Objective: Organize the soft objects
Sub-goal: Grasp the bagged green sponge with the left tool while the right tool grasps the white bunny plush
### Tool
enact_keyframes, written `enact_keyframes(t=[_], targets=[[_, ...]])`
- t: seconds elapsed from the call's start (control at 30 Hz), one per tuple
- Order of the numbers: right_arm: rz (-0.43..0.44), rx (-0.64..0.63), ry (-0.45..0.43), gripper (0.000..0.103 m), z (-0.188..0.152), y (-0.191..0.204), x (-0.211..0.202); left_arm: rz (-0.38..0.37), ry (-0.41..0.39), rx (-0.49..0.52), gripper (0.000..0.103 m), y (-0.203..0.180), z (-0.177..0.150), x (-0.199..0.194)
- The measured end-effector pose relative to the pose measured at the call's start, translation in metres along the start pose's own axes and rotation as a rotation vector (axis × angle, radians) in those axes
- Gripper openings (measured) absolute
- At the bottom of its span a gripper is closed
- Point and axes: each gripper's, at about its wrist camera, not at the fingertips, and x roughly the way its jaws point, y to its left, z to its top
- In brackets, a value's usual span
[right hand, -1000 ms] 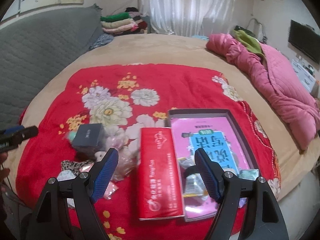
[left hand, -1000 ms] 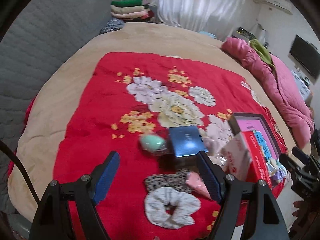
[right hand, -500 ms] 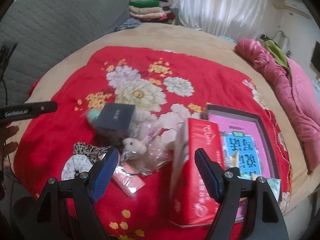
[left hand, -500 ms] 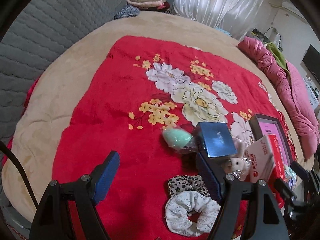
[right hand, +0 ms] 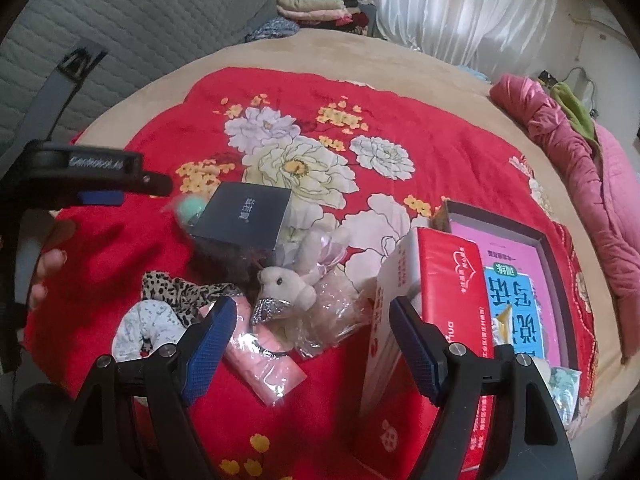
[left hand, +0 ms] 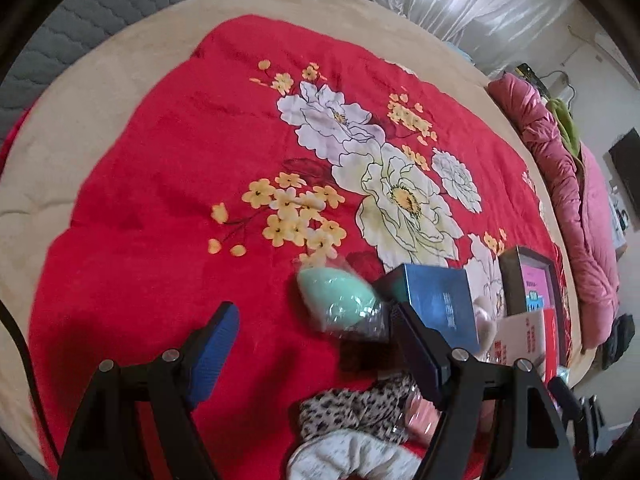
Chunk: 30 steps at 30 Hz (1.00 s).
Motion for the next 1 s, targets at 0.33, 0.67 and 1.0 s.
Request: enact_keyframes(t=[0.33, 0.67, 1.0], targets=[[0.007, -0.03, 0.037, 0.08, 0.003, 0.006, 0.026, -0.027, 0.071, -0.092, 0.078, 0.002, 0.009, 0.033], [0.003, -0.021, 0.078, 0.08, 0.004, 0.014, 0.055, -0.018, 0.11, -0.116, 0.078, 0.002, 0.011, 0.055], [-0.044, -0.054, 0.082, 0.08, 0.005, 0.02, 0.072, -0.025, 0.112, -0.138, 0.076, 0.006, 0.012, 0.063]])
